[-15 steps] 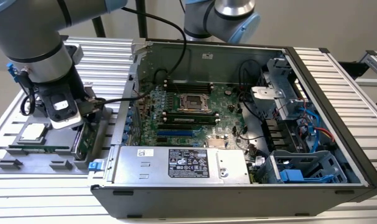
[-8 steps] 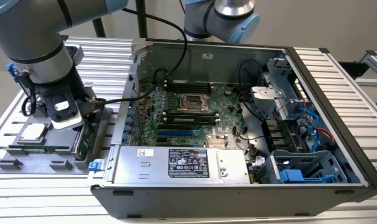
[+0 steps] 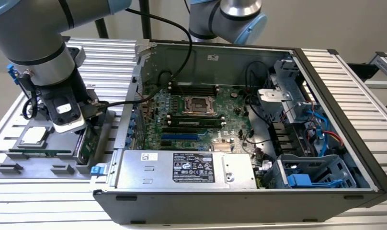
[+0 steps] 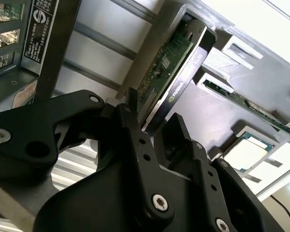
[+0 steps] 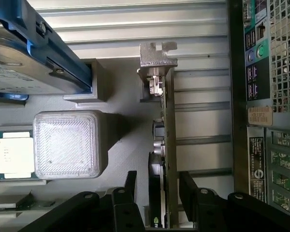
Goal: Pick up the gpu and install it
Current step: 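Pick up the gpu and move the gpu toward the slot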
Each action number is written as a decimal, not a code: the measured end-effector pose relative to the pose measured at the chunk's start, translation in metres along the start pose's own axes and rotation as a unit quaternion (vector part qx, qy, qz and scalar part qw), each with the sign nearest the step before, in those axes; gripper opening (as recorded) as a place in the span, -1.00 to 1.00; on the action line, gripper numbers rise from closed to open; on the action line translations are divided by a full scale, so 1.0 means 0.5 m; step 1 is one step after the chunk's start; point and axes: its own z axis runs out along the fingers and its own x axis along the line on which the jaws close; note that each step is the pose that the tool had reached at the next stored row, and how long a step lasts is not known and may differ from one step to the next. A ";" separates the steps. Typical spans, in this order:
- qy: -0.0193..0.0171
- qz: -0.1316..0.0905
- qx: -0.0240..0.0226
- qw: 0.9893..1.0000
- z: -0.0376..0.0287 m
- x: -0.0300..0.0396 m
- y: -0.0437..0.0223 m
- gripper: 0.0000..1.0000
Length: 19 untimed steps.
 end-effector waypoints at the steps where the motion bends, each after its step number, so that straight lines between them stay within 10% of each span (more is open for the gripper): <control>1: 0.000 0.000 0.000 1.000 0.000 0.000 0.000 1.00; 6: 0.000 0.000 0.000 1.000 0.000 0.000 0.000 1.00; 7: 0.000 0.000 0.000 1.000 0.000 0.000 0.000 -1.00; 19: 0.000 -0.001 0.000 1.000 0.000 0.000 0.000 -1.00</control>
